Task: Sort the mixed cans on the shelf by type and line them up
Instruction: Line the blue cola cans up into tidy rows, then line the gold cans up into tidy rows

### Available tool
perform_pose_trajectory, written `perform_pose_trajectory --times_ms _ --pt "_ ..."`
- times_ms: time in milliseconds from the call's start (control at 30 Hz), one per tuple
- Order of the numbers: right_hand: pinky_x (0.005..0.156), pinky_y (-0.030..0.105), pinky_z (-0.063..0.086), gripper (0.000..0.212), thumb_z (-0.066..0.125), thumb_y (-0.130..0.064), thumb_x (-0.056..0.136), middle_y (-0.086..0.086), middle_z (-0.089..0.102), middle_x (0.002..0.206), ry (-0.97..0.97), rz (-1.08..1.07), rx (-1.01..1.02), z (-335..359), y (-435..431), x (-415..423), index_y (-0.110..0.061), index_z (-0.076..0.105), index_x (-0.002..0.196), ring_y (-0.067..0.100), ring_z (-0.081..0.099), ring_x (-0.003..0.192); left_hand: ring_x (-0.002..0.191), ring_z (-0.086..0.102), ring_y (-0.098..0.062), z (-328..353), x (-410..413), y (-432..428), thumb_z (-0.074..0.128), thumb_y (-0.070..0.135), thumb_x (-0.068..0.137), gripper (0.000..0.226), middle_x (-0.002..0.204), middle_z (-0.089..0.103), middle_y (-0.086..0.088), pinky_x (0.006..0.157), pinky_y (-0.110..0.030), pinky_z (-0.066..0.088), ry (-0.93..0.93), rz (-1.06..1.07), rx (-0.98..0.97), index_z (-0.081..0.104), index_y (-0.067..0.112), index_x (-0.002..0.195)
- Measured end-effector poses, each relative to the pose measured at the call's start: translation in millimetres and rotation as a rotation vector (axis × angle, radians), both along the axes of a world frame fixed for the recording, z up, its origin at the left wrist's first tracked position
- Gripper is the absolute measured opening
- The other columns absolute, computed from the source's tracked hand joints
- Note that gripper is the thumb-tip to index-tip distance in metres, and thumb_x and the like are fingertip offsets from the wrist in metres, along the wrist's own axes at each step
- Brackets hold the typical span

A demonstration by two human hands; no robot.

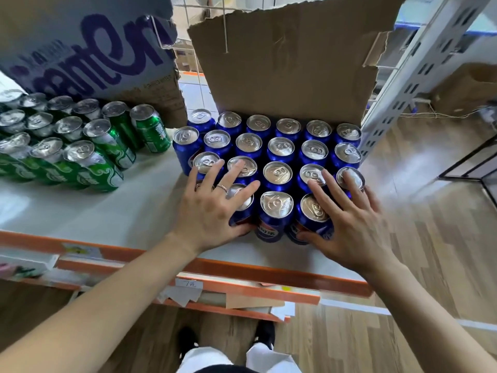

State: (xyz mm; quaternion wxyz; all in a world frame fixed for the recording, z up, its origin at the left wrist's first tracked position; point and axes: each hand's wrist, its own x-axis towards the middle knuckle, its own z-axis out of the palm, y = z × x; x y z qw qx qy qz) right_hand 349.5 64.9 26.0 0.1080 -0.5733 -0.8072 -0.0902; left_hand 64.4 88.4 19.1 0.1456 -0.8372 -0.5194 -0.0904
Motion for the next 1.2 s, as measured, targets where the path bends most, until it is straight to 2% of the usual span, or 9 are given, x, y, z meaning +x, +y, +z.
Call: perform_pose_trajectory --times_ms 100,200,300,400,633,867,1000,1100,1200 --pt "0.114 0.056 0.024 0.091 0.036 -0.082 0.076 -0.004 0.026 0.161 -0.021 -0.036 -0.104 11 -5 -3 -0.032 0.032 0.153 0.031 0.023 0.148 0.138 0.043 -0.037 7 -1 -1 0.056 0.078 0.072 0.083 0.154 0.044 -0.005 0.108 -0.062 0.032 -0.016 -0.001 -0.075 0.052 0.033 0.142" --pt "0.12 0.054 0.013 0.087 0.023 -0.083 0.082 -0.01 0.013 0.162 0.039 -0.092 -0.152 23 -15 -17 -0.034 0.026 0.154 0.024 0.012 0.151 0.145 0.033 -0.03 19 -5 -8 0.036 0.085 0.077 0.089 0.159 0.035 0.0 0.112 -0.061 0.027 -0.054 -0.005 -0.178 0.042 0.031 0.148" --pt "0.121 0.054 0.012 0.082 0.022 -0.079 0.086 -0.008 0.017 0.162 0.108 -0.073 -0.116 43 -30 -54 -0.033 0.03 0.153 0.021 0.011 0.152 0.145 0.035 -0.024 33 -30 -23 0.034 0.08 0.084 0.084 0.157 0.039 0.002 0.113 -0.059 0.029 -0.194 -0.046 -0.148 0.042 0.026 0.148" --pt "0.12 0.053 0.014 0.076 0.026 -0.074 0.087 -0.008 0.021 0.162 0.173 -0.03 -0.111 59 -46 -110 -0.033 0.034 0.151 0.018 0.015 0.151 0.143 0.038 -0.022 48 -79 -50 0.036 0.076 0.087 0.078 0.155 0.043 0.001 0.116 -0.056 0.027 -0.226 -0.023 -0.112 0.045 0.026 0.146" --pt "0.121 0.052 0.013 0.074 0.024 -0.071 0.087 -0.009 0.024 0.161 0.292 0.143 -0.099 81 -78 -276 -0.032 0.04 0.149 0.016 0.017 0.15 0.144 0.035 -0.018 76 -243 -132 0.025 0.076 0.09 0.078 0.155 0.042 0.003 0.119 -0.053 0.023 -0.241 0.187 -0.113 0.042 0.028 0.149" --pt "0.123 0.047 0.005 0.076 0.022 -0.076 0.087 -0.015 0.011 0.163 0.29 0.395 -0.138 101 -111 -437 -0.038 0.027 0.153 0.01 0.005 0.151 0.146 0.03 -0.018 99 -376 -210 0.013 0.08 0.089 0.082 0.157 0.037 0.005 0.117 -0.052 0.024 -0.244 0.422 -0.066 0.037 0.031 0.15" --pt "0.123 0.048 0.001 0.076 0.023 -0.079 0.088 -0.018 0.003 0.162 0.209 0.517 -0.209 104 -122 -505 -0.041 0.017 0.154 0.008 0.0 0.151 0.146 0.03 -0.018 104 -436 -249 0.019 0.078 0.09 0.078 0.157 0.037 0.004 0.117 -0.053 0.026 -0.298 0.538 -0.026 0.037 0.031 0.149" --pt "0.123 0.047 0.003 0.073 0.024 -0.077 0.091 -0.019 0.003 0.162 0.216 0.577 -0.217 103 -127 -546 -0.041 0.019 0.154 0.007 0.001 0.151 0.147 0.027 -0.017 101 -473 -275 0.021 0.077 0.091 0.075 0.159 0.033 0.006 0.118 -0.053 0.026 -0.319 0.632 -0.028 0.034 0.033 0.15" --pt "0.124 0.045 0.003 0.077 0.016 -0.08 0.086 -0.019 0.005 0.162 0.247 0.605 -0.226 101 -128 -585 -0.041 0.021 0.153 0.007 0.003 0.151 0.148 0.025 -0.015 97 -505 -291 0.021 0.076 0.09 0.073 0.16 0.03 0.009 0.119 -0.055 0.021 -0.314 0.708 -0.032 0.029 0.036 0.152"
